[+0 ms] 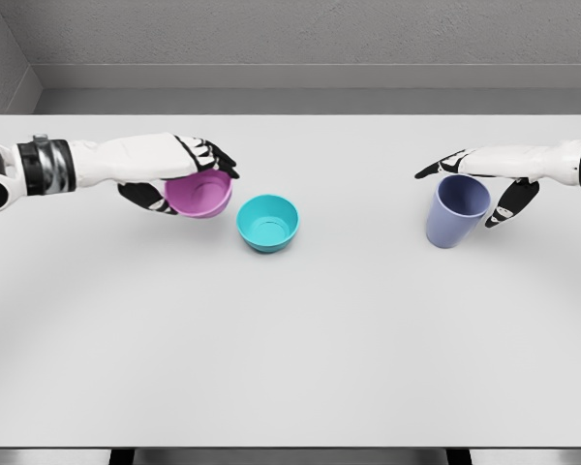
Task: Stacking bowl and cup with both arms
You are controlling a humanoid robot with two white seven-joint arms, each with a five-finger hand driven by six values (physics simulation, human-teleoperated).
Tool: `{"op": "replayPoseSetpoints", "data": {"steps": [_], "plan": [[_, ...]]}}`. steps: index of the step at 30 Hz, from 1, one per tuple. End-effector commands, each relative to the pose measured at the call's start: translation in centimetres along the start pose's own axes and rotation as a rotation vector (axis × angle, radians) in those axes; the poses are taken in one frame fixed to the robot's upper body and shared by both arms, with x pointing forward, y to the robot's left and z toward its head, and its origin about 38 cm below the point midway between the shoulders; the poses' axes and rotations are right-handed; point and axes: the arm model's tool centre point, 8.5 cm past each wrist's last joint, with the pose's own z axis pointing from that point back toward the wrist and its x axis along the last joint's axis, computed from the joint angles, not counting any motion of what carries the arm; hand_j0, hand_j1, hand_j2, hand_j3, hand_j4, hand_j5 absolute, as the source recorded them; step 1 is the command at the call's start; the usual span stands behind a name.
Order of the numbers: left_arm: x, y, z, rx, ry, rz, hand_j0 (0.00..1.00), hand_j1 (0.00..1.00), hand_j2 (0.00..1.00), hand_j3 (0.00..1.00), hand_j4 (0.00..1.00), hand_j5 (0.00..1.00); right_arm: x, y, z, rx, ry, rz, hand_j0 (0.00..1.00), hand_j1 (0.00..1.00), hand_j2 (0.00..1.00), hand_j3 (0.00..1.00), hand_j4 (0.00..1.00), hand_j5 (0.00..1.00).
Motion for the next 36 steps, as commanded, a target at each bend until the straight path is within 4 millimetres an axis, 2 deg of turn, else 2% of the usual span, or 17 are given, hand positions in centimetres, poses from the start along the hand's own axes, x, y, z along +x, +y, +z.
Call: {"op": "replayPoseSetpoints", "data": {"steps": [1, 13, 24, 36], "plan": [[0.4, 0.1, -0.7, 0.007, -0.012, 0.001, 0.70, 0.70, 0.70, 0.70, 0.70, 0.70, 0.0, -0.1, 0.0, -0.004, -0.001, -0.004, 1.00, 1.00, 1.00, 1.00, 1.00, 1.00], [1.5, 1.9, -2.7, 0.033, -0.049, -0.036, 0.70, 0.70, 0.70, 0.70, 0.70, 0.70, -0.1, 0.0, 0.2, -0.003, 0.003, -0.005, 1.00, 1.00, 1.00, 1.00, 1.00, 1.00], [2.8, 1.9, -4.9, 0.041, -0.092, -0.042, 0.70, 0.70, 0.70, 0.70, 0.70, 0.70, -0.4, 0.1, 0.7, -0.002, 0.015, -0.006, 1.00, 1.00, 1.00, 1.00, 1.00, 1.00], [3.4, 2.0, -6.0, 0.034, -0.107, -0.057, 0.70, 0.70, 0.70, 0.70, 0.70, 0.70, -0.4, 0.1, 0.7, -0.002, 0.015, -0.006, 1.00, 1.00, 1.00, 1.00, 1.00, 1.00]]}}
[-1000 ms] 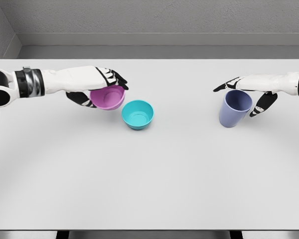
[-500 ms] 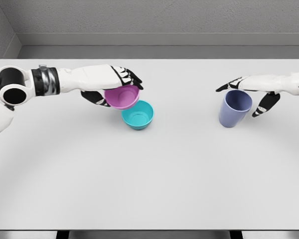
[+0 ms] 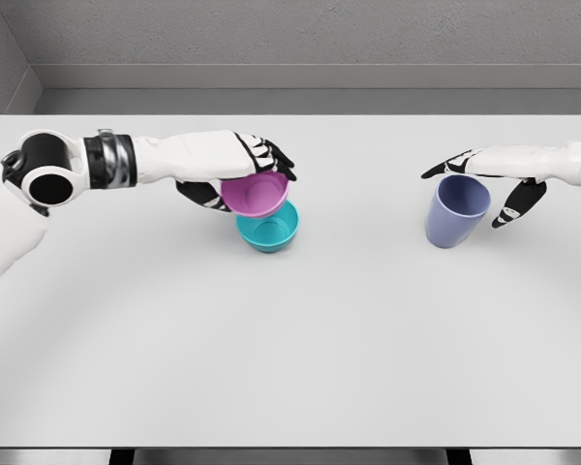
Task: Stacking bowl and cup with both arms
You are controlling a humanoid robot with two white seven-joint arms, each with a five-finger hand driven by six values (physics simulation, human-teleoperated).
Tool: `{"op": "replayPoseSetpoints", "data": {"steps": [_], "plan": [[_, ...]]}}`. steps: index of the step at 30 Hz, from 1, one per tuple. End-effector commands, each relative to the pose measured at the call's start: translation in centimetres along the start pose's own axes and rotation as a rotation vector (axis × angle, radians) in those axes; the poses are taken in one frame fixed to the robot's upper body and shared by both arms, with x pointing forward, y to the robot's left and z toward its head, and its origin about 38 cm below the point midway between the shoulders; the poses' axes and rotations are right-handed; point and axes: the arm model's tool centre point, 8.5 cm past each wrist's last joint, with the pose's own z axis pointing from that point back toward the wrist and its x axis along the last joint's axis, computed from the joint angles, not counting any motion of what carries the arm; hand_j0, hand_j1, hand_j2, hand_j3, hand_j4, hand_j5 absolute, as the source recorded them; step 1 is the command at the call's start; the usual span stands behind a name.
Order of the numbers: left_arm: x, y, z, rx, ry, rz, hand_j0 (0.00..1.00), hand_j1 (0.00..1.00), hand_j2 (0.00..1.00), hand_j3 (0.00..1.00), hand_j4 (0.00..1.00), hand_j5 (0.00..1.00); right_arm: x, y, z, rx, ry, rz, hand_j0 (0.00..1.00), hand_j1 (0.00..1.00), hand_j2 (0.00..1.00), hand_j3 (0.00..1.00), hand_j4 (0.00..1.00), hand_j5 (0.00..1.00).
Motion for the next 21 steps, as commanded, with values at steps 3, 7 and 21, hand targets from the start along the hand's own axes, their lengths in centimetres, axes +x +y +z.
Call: {"op": "replayPoseSetpoints", "data": {"steps": [3, 7, 21], "plan": [[0.3, -0.4, -0.6, -0.015, -0.010, 0.004, 0.70, 0.70, 0.70, 0.70, 0.70, 0.70, 0.0, -0.1, 0.0, -0.004, -0.002, -0.005, 1.00, 1.00, 1.00, 1.00, 1.00, 1.00], [0.7, -0.5, -1.4, -0.013, -0.023, 0.002, 0.70, 0.70, 0.70, 0.70, 0.70, 0.70, 0.0, -0.1, -0.1, -0.004, -0.001, -0.006, 1.00, 1.00, 1.00, 1.00, 1.00, 1.00], [0.7, -0.6, -1.6, -0.020, -0.024, 0.000, 1.00, 1.00, 1.00, 1.00, 1.00, 1.00, 0.5, -0.1, -0.6, 0.000, -0.017, 0.001, 1.00, 1.00, 1.00, 1.00, 1.00, 1.00]]}}
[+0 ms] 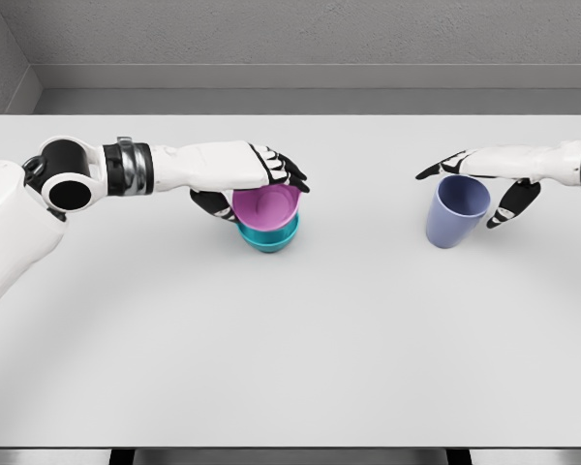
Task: Stacking bowl and cup with both arms
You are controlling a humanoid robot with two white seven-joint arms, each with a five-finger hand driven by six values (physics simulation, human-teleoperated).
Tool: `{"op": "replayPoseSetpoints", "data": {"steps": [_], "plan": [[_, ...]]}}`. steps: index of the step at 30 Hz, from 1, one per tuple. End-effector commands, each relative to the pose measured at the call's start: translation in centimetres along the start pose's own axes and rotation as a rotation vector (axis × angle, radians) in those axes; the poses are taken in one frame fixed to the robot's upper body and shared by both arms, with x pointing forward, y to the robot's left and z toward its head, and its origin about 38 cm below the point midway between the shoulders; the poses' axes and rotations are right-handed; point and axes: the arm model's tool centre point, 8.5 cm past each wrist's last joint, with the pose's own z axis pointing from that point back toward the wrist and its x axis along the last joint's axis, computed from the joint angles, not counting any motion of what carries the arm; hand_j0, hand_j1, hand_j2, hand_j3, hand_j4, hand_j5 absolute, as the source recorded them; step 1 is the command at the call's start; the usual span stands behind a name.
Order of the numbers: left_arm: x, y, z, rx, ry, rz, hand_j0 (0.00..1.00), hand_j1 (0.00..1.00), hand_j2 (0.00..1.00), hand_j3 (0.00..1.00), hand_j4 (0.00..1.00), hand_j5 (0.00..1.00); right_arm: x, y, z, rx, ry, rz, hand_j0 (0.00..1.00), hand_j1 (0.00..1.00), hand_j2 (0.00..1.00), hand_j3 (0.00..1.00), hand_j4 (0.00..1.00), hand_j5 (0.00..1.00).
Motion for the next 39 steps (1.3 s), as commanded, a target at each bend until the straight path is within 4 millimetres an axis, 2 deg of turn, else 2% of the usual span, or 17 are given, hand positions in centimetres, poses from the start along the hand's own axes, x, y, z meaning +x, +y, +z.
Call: {"op": "replayPoseSetpoints", "data": {"steps": [1, 12, 17, 20, 25, 27, 29, 33, 35, 36, 39], "plan": [[0.0, 0.0, 0.0, 0.002, 0.002, 0.004, 1.00, 1.00, 1.00, 1.00, 1.00, 1.00, 0.0, 0.2, -0.1, 0.004, -0.002, -0.006, 1.00, 1.00, 1.00, 1.00, 1.00, 1.00], [-0.1, -0.2, 0.0, -0.001, 0.004, 0.005, 1.00, 1.00, 1.00, 1.00, 1.00, 1.00, 0.1, 0.5, -0.8, 0.016, -0.009, -0.011, 1.00, 1.00, 1.00, 1.00, 1.00, 1.00], [-0.2, 0.2, 0.6, 0.009, 0.010, 0.003, 1.00, 1.00, 1.00, 1.00, 1.00, 1.00, 0.1, 0.8, -1.0, 0.023, -0.009, -0.013, 0.99, 0.99, 0.99, 0.99, 0.99, 0.99], [-0.9, 0.2, 2.4, 0.002, 0.039, -0.001, 1.00, 1.00, 1.00, 1.00, 1.00, 1.00, 0.1, 0.8, -1.0, 0.023, -0.008, -0.014, 0.96, 0.96, 0.96, 0.96, 0.96, 0.96], [-1.2, 1.3, 8.7, 0.033, 0.076, 0.015, 1.00, 1.00, 1.00, 1.00, 1.00, 1.00, 0.1, 0.5, -1.0, 0.018, -0.009, -0.011, 0.94, 0.94, 0.94, 0.94, 0.94, 0.94], [-1.5, 0.7, 11.9, 0.020, 0.131, 0.009, 1.00, 1.00, 1.00, 1.00, 1.00, 1.00, 0.1, 0.4, -1.0, 0.018, -0.009, -0.007, 0.94, 0.94, 0.94, 0.94, 0.94, 0.94], [-1.6, -0.4, 14.1, 0.033, 0.171, 0.030, 1.00, 1.00, 1.00, 1.00, 1.00, 1.00, 0.0, 0.4, -0.8, 0.017, -0.005, -0.007, 0.94, 0.94, 0.94, 0.94, 0.94, 0.94], [-1.8, -1.8, 15.4, 0.013, 0.195, 0.063, 1.00, 1.00, 1.00, 1.00, 1.00, 1.00, 0.1, 0.4, -0.7, 0.017, -0.007, -0.005, 0.92, 0.92, 0.92, 0.92, 0.92, 0.92], [-1.8, -3.4, 15.9, -0.013, 0.208, 0.094, 1.00, 1.00, 1.00, 1.00, 1.00, 1.00, 0.1, 0.4, -0.7, 0.017, -0.007, -0.005, 0.91, 0.91, 0.91, 0.91, 0.91, 0.91], [-2.0, -3.5, 16.8, -0.027, 0.228, 0.091, 1.00, 1.00, 1.00, 1.00, 1.00, 1.00, 0.1, 0.4, -0.7, 0.017, -0.008, -0.004, 0.89, 0.89, 0.89, 0.89, 0.89, 0.89], [-1.9, -3.7, 17.0, -0.023, 0.232, 0.091, 1.00, 1.00, 1.00, 1.00, 1.00, 1.00, 0.2, 0.3, -0.8, 0.017, -0.010, -0.003, 0.86, 0.86, 0.86, 0.86, 0.86, 0.86]]}}
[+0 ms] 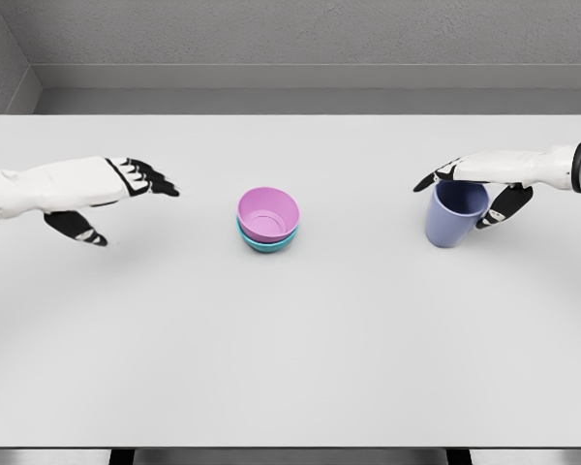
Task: Stacking bowl and cup with both arms
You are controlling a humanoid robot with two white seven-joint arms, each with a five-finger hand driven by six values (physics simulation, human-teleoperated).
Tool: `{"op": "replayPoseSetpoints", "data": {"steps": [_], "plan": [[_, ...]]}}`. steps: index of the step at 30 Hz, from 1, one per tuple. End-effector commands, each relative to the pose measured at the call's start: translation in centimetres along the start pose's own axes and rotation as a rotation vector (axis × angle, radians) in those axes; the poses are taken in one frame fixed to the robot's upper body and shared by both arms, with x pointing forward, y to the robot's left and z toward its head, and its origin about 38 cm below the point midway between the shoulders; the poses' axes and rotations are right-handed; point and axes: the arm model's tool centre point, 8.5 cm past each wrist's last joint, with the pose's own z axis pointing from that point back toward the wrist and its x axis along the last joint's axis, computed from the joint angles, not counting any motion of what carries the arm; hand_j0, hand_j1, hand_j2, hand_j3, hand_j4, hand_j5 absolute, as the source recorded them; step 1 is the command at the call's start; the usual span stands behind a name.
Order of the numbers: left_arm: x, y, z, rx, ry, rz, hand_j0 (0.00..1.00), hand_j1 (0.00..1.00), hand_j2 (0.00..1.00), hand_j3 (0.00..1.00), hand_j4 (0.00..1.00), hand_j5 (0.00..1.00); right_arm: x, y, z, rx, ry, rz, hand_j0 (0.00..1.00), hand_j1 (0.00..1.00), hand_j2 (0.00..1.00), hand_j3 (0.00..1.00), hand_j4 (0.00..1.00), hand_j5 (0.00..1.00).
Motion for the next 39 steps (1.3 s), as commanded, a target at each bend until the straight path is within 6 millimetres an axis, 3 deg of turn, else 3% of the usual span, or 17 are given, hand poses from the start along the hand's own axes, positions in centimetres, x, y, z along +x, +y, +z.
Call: {"op": "replayPoseSetpoints", "data": {"steps": [1, 3, 39], "plan": [[-0.4, 0.4, 0.7, 0.012, 0.018, 0.002, 1.00, 1.00, 1.00, 1.00, 1.00, 1.00, 0.0, -0.1, 0.0, -0.004, -0.001, -0.004, 0.86, 0.86, 0.86, 0.86, 0.86, 0.86], [-0.5, -0.5, 1.1, 0.020, 0.025, 0.030, 1.00, 1.00, 1.00, 1.00, 1.00, 1.00, 0.0, -0.1, 0.0, -0.004, -0.001, -0.004, 0.84, 0.84, 0.84, 0.84, 0.84, 0.84], [-0.7, -0.8, 1.5, 0.026, 0.035, 0.041, 1.00, 1.00, 1.00, 1.00, 1.00, 1.00, 2.0, -2.0, 0.7, -0.020, -0.045, 0.072, 0.64, 0.64, 0.64, 0.64, 0.64, 0.64]]}}
